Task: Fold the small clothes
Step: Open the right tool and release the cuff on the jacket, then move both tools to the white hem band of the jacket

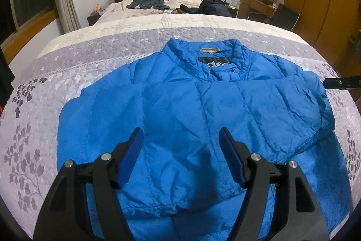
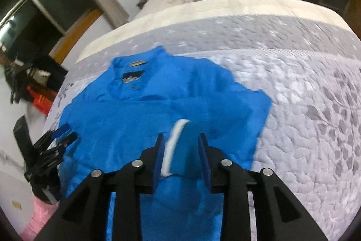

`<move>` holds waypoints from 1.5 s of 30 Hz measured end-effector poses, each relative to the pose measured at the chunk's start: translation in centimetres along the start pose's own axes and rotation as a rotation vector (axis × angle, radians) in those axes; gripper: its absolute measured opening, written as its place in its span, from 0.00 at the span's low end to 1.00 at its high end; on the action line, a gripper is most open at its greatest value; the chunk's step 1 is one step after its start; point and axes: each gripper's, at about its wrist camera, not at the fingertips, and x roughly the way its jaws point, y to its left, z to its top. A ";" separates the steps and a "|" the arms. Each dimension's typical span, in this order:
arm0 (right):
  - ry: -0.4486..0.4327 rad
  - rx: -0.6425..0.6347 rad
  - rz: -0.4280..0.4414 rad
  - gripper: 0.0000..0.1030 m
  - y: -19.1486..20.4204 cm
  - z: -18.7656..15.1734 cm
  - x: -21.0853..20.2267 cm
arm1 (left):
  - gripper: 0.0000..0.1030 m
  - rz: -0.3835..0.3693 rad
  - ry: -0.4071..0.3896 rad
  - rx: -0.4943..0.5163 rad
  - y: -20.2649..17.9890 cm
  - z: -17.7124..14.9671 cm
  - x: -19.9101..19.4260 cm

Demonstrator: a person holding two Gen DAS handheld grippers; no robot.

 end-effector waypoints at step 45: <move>0.030 -0.097 0.044 0.51 -0.6 -20.7 -8.2 | 0.77 0.080 0.126 -0.001 6.4 -15.8 -13.0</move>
